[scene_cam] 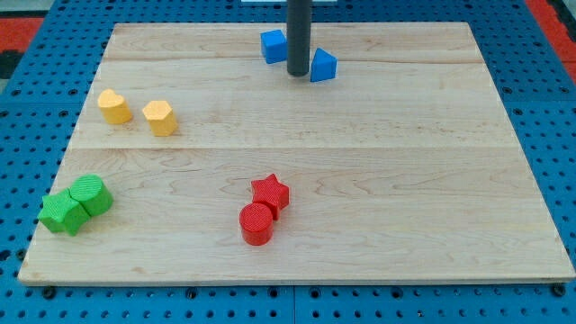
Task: Push the blue triangle into the blue cube
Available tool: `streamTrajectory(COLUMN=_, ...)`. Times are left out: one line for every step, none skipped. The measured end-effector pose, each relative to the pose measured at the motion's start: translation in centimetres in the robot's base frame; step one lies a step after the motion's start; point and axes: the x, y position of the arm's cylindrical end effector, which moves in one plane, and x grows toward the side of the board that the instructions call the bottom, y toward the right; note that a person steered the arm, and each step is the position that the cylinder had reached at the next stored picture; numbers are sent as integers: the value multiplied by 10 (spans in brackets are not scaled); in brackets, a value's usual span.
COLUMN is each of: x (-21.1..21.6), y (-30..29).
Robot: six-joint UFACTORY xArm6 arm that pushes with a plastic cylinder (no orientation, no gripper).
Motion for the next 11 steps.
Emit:
streamTrajectory(x=-13, y=87)
streamTrajectory(x=-31, y=66)
streamTrajectory(x=-34, y=19)
streamTrajectory(x=-33, y=11)
streamTrajectory(x=-1, y=18)
streamTrajectory(x=-9, y=-22)
streamTrajectory(x=-22, y=-44)
streamTrajectory(x=4, y=-43)
streamTrajectory(x=-14, y=-104)
streamTrajectory(x=-42, y=-65)
streamTrajectory(x=-55, y=-18)
